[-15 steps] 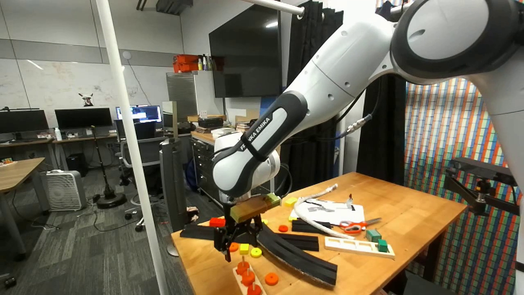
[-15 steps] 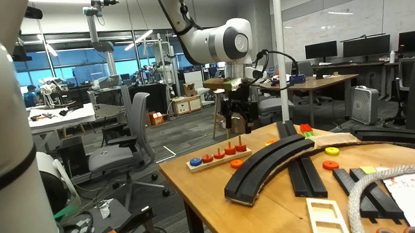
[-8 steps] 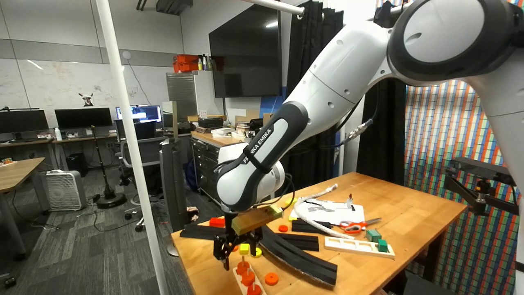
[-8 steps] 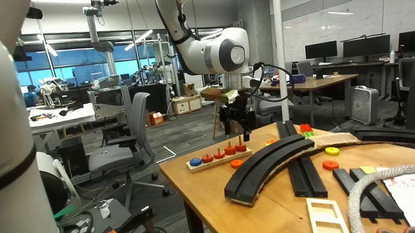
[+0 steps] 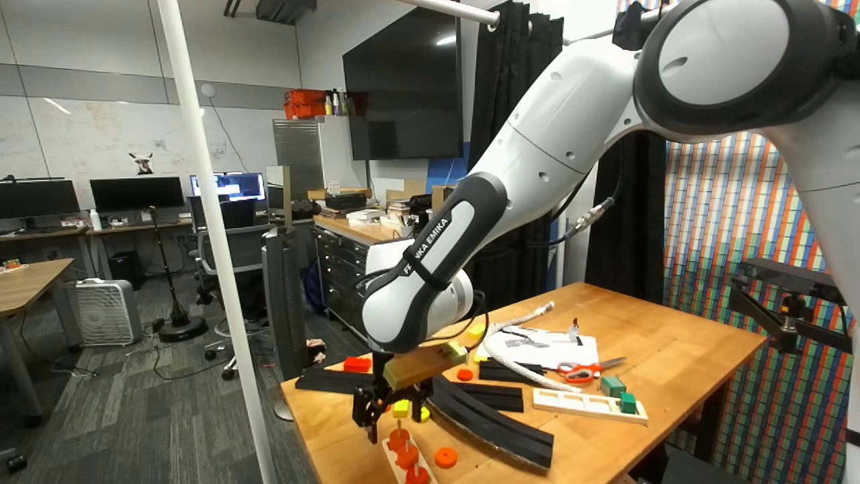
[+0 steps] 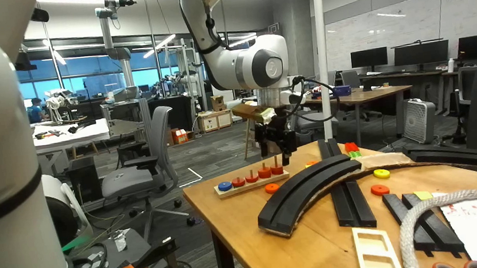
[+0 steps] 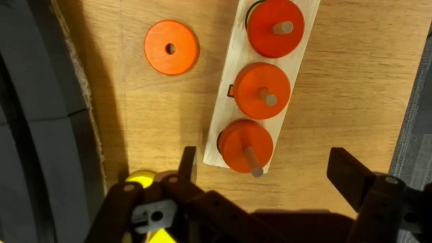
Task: Remove the last ring to the right of the wooden platform
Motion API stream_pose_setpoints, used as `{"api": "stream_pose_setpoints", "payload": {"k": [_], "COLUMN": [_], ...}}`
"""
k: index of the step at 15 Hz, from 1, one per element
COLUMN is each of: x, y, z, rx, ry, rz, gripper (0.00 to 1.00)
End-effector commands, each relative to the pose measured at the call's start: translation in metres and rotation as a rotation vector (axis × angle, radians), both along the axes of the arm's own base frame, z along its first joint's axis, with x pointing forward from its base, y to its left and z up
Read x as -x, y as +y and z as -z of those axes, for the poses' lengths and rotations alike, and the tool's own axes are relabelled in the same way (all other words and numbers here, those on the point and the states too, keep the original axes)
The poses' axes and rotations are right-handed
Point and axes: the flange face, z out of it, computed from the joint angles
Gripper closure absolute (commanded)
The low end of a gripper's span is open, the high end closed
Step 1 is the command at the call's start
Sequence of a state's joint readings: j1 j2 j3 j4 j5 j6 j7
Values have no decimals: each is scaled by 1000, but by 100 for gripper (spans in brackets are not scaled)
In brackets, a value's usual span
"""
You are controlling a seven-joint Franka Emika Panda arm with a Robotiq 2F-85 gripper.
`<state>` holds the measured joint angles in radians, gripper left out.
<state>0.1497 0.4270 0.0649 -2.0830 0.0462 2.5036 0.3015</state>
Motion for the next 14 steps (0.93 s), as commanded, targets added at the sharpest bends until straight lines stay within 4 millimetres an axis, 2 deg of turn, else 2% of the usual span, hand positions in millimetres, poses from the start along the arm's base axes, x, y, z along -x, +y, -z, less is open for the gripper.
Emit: {"api": "stream_pose_setpoints", "payload": {"k": [1, 6, 14], "x": [-3, -3, -6], "y": [-3, -6, -7], "z": [3, 10, 9], "rx": [-11, -13, -8], "ry": [-9, 1, -36], "rz": [29, 31, 33], "gripper": [0, 0, 0]}}
